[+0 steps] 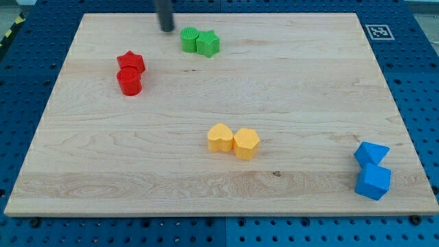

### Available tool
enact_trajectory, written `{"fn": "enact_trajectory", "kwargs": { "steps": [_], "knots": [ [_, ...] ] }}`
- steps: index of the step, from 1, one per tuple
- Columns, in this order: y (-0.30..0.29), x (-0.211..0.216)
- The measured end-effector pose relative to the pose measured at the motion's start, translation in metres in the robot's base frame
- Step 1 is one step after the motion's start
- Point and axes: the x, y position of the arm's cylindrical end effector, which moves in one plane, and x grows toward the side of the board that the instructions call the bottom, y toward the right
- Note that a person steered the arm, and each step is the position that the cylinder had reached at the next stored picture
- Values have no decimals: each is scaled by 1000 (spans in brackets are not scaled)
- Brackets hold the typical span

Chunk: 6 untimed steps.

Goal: Push the green circle to the centre

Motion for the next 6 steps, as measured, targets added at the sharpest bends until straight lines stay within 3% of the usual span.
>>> {"fn": "enact_trajectory", "kwargs": {
  "steps": [1, 4, 6],
  "knots": [
    [22, 29],
    [-15, 44],
    [42, 87]
  ]
}}
